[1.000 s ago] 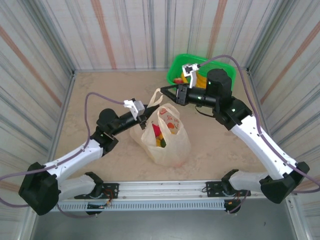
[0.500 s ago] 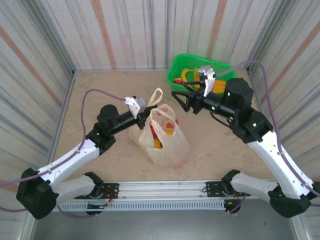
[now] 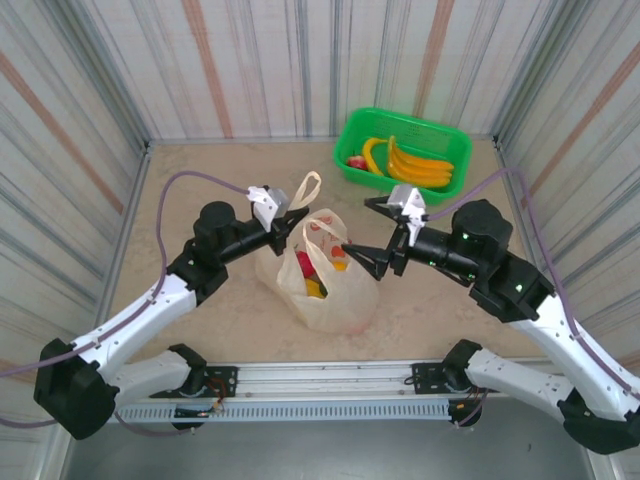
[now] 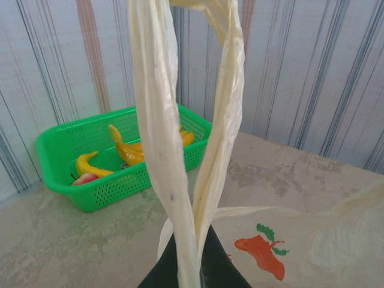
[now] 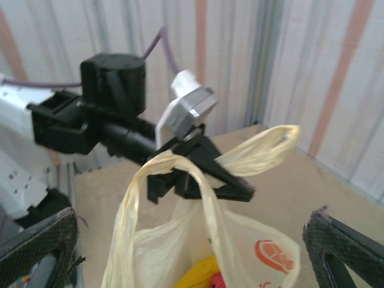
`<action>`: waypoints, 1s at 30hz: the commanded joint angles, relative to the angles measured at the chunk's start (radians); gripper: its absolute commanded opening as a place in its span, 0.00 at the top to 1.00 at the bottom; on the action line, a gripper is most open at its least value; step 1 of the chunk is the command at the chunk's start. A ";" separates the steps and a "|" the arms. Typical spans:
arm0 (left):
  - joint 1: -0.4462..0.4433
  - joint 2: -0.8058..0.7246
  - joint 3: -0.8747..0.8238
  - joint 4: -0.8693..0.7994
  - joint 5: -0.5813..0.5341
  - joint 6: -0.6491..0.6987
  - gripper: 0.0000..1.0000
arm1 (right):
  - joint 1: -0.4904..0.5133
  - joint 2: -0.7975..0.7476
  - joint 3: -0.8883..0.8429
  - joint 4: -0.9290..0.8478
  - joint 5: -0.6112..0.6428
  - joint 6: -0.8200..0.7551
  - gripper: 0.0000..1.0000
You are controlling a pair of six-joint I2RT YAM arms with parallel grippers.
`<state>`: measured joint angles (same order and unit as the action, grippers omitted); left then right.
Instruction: Place the fake fruits into the plastic bag and tie a complex knot
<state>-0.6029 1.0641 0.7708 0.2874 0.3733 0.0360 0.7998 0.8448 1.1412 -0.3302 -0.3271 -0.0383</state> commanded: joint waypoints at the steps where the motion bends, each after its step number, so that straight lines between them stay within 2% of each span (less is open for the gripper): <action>1: 0.013 0.005 0.029 -0.001 0.021 -0.022 1.00 | 0.037 0.049 -0.014 0.023 -0.067 -0.071 0.01; 3: 0.017 0.014 0.031 0.001 0.022 -0.023 1.00 | 0.042 0.090 -0.003 0.045 -0.113 -0.054 0.01; 5: 0.023 0.022 0.039 0.001 0.025 -0.024 1.00 | 0.077 0.134 0.015 0.042 -0.090 -0.059 0.01; 8: 0.029 0.027 0.047 0.003 0.032 -0.029 1.00 | 0.123 0.179 0.004 0.062 0.006 -0.095 0.01; 14: 0.029 0.018 0.050 0.004 0.045 -0.035 1.00 | 0.139 0.201 -0.036 0.112 0.268 -0.184 0.01; 17: 0.029 0.011 0.049 0.001 0.051 -0.032 1.00 | 0.143 0.201 -0.049 0.118 0.344 -0.231 0.01; 26: 0.029 0.010 0.048 -0.004 0.045 -0.033 1.00 | 0.179 0.075 -0.138 0.148 0.285 -0.241 0.00; 30: 0.029 0.013 0.048 -0.004 0.047 -0.036 1.00 | 0.185 -0.004 -0.157 0.136 0.220 -0.198 0.00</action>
<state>-0.5816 1.0901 0.7910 0.2871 0.4000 0.0166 0.9783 0.8948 0.9905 -0.2092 -0.0719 -0.2478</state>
